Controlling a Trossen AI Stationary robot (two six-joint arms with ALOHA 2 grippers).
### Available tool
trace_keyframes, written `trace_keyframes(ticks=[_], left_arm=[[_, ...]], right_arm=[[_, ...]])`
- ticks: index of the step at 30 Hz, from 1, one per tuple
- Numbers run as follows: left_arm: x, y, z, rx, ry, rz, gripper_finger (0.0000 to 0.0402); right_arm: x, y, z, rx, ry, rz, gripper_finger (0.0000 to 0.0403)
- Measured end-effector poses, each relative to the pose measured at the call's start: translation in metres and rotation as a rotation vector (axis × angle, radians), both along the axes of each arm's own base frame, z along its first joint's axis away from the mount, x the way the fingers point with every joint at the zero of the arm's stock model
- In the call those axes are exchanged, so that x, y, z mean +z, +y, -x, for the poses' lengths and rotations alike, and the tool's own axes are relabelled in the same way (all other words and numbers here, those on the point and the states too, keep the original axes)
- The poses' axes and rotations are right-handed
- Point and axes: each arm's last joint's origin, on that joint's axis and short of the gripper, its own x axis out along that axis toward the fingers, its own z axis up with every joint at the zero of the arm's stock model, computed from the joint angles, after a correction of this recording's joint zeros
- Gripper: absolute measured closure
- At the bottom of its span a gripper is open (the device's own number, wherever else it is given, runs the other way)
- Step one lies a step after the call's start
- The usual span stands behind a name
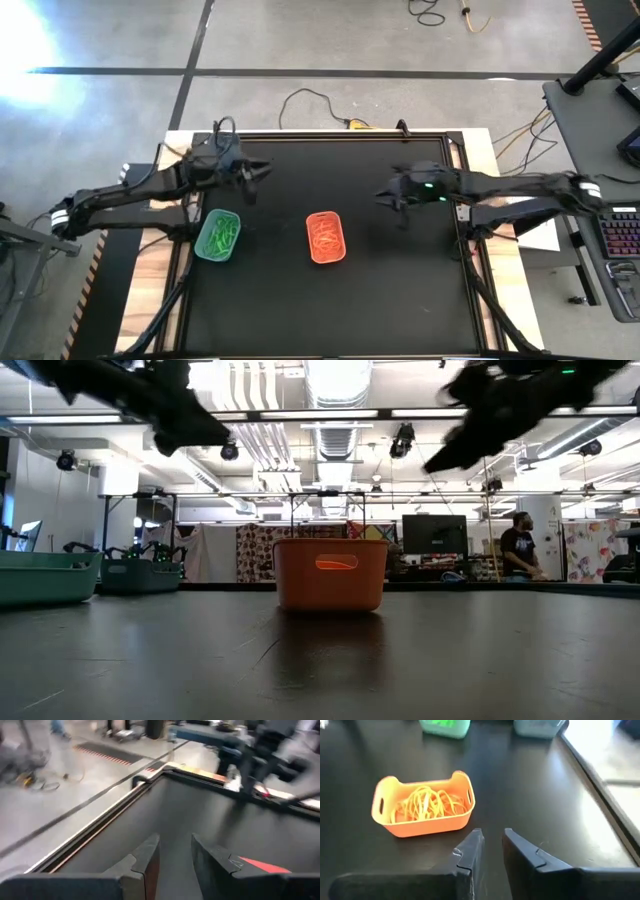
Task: Sort rubber bands into baskets
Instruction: Return to Home Position
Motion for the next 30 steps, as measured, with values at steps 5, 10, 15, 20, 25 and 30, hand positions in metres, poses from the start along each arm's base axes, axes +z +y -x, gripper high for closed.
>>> trace_keyframes(ticks=[5, 10, 15, 20, 25, 30], left_arm=[[-0.011, -0.028, 0.014, -0.16, -0.034, -0.113, 0.0306], [-0.028, -0.051, 0.027, -0.312, -0.057, -0.161, 0.0306], [-0.047, -0.057, 0.04, -0.384, -0.122, -0.148, 0.0306], [-0.068, -0.058, 0.052, -0.482, -0.217, -0.126, 0.0306], [-0.089, -0.054, 0.056, -0.481, -0.317, -0.141, 0.0306], [-0.106, -0.051, 0.058, -0.409, -0.285, -0.142, 0.0306]], right_arm=[[-0.002, 0.016, 0.051, 0.002, -0.151, 0.048, 0.0339], [0.0, 0.03, 0.094, 0.102, -0.357, 0.132, 0.0333], [-0.018, 0.034, 0.122, 0.109, -0.368, 0.164, 0.0327], [-0.03, 0.035, 0.135, 0.14, -0.395, 0.215, 0.0326], [-0.04, 0.042, 0.118, 0.396, -0.643, 0.326, 0.0332], [-0.066, 0.036, 0.111, 0.17, -0.609, 0.233, 0.0334]])
